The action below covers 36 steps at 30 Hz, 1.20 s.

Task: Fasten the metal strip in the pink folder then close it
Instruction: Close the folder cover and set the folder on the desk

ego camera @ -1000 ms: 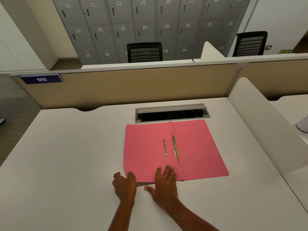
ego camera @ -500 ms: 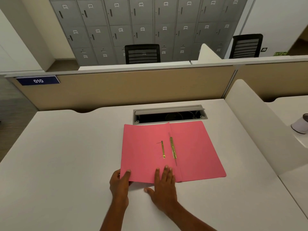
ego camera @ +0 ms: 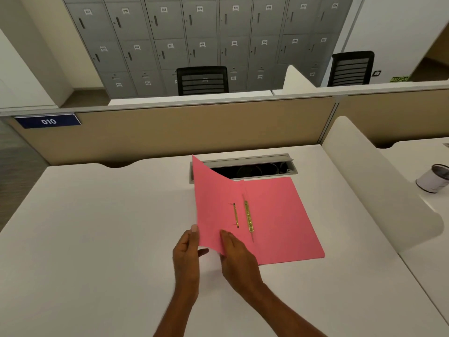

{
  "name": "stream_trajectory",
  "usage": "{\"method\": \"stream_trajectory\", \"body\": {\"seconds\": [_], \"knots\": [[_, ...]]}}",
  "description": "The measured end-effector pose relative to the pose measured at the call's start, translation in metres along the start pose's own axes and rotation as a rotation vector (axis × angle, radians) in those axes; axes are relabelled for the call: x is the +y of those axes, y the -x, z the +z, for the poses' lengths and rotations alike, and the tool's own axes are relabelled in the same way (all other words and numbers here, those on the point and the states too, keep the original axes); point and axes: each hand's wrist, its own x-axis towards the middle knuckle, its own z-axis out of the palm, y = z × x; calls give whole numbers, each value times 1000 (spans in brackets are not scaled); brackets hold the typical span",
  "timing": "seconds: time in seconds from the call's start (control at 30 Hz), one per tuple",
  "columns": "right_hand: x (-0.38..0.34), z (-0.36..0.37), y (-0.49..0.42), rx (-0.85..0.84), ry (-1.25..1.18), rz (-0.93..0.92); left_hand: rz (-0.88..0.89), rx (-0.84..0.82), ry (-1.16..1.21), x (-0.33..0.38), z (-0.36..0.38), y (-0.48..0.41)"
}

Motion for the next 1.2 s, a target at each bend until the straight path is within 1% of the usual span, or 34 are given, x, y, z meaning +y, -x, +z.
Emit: {"method": "stream_trajectory", "body": {"seconds": [0.07, 0.13, 0.27, 0.4, 0.47, 0.5, 0.57, 0.63, 0.67, 0.7, 0.77, 0.87, 0.93, 1.0, 1.07, 1.13, 1.2], "knots": [[-1, -9, -2, 86, -73, 34, 53, -170, -25, 5, 10, 4], [0, -19, -5, 113, -157, 133, 72, -298, -80, 4, 22, 3], [15, -39, -11, 76, -391, 338, 46, -438, -210, -6, 47, -4], [39, -57, -13, 71, -605, 510, 66, -507, -371, -30, 68, -14], [49, -60, -12, 104, -705, 610, 95, -553, -449, -43, 78, -18], [55, -62, -12, 129, -739, 660, 135, -589, -504, -49, 81, -19], [66, -64, -11, 163, -800, 739, 268, -664, -672, -65, 84, -22], [78, -67, -9, 189, -888, 780, 419, -717, -909, -86, 85, -28], [85, -68, -8, 201, -917, 796, 467, -735, -1027, -95, 86, -30], [91, -70, -6, 212, -938, 811, 484, -744, -1133, -102, 86, -32], [102, -72, -4, 221, -986, 826, 467, -749, -1259, -110, 88, -33], [120, -75, 0, 210, -1021, 872, 461, -747, -1349, -116, 92, -32], [135, -79, 1, 237, -1058, 910, 472, -737, -1384, -120, 94, -31], [152, -83, 2, 318, -1067, 972, 484, -721, -1395, -124, 94, -31], [165, -87, 2, 389, -992, 1011, 476, -716, -1391, -127, 95, -32], [173, -92, 1, 400, -786, 962, 470, -718, -1392, -129, 95, -34], [178, -94, -2, 328, -490, 875, 457, -721, -1392, -131, 96, -34]]}}
